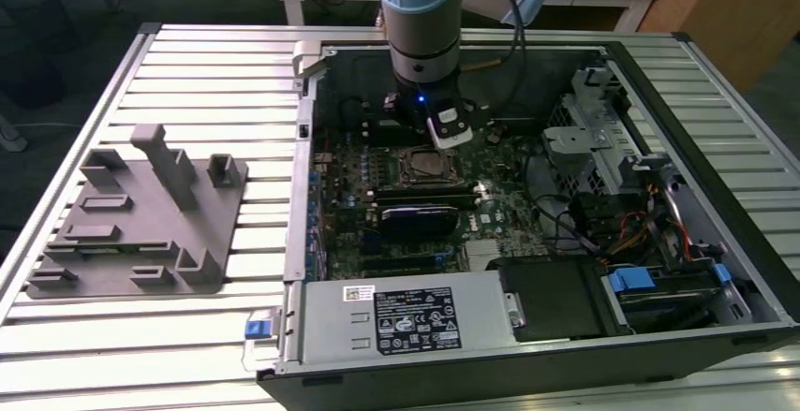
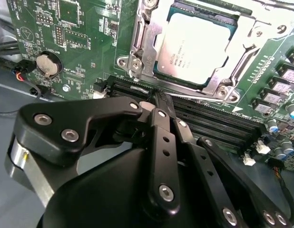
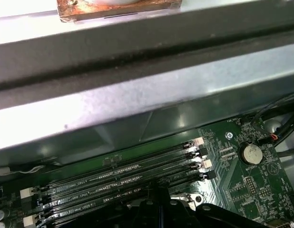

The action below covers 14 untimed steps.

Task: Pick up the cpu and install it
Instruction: 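Install the first cpu locking lever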

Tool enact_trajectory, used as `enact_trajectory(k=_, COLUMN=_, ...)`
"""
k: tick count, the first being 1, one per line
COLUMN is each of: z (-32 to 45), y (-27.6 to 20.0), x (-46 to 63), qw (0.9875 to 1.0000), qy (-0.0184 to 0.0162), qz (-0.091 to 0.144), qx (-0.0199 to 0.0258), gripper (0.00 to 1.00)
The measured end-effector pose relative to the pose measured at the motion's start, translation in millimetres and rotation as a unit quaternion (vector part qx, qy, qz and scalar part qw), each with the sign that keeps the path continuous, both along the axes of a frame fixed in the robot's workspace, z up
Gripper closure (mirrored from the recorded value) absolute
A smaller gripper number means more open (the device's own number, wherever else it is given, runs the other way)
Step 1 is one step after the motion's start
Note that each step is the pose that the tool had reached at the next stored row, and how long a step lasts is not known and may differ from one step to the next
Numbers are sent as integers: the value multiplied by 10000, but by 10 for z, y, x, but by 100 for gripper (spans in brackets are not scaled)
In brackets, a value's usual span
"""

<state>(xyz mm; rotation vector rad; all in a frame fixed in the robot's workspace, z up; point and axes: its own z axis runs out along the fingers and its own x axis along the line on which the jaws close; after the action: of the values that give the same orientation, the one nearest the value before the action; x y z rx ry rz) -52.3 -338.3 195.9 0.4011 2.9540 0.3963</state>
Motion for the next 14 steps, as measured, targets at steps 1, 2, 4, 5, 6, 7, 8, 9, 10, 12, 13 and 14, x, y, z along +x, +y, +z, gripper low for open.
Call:
enact_trajectory(k=1, z=-3, y=0, x=0, qw=10000, qy=-1, qz=0, qx=-12, gripper=89)
enact_trajectory(k=2, z=-5, y=0, x=0, qw=10000, qy=-2, qz=1, qx=-25, gripper=89)
enact_trajectory(k=4, z=-10, y=0, x=0, qw=10000, qy=-4, qz=3, qx=-48, gripper=89)
enact_trajectory(k=5, z=-11, y=0, x=0, qw=10000, qy=-4, qz=2, qx=-67, gripper=89)
enact_trajectory(k=6, z=-11, y=0, x=0, qw=10000, qy=-5, qz=3, qx=-83, gripper=89)
enact_trajectory(k=7, z=-11, y=-1, x=0, qw=10000, qy=-5, qz=3, qx=-99, gripper=89)
enact_trajectory(k=8, z=-11, y=-1, x=0, qw=9999, qy=-5, qz=4, qx=-109, gripper=89)
enact_trajectory(k=9, z=-11, y=-1, x=0, qw=9999, qy=-4, qz=4, qx=-110, gripper=89)
enact_trajectory(k=10, z=-11, y=-1, x=0, qw=9999, qy=-4, qz=5, qx=-110, gripper=89)
enact_trajectory(k=12, z=-9, y=0, x=0, qw=9999, qy=-4, qz=5, qx=-108, gripper=89)
enact_trajectory(k=13, z=-1, y=0, x=0, qw=9999, qy=-4, qz=5, qx=-108, gripper=89)
enact_trajectory(k=14, z=10, y=0, x=0, qw=9999, qy=-4, qz=5, qx=-106, gripper=89)
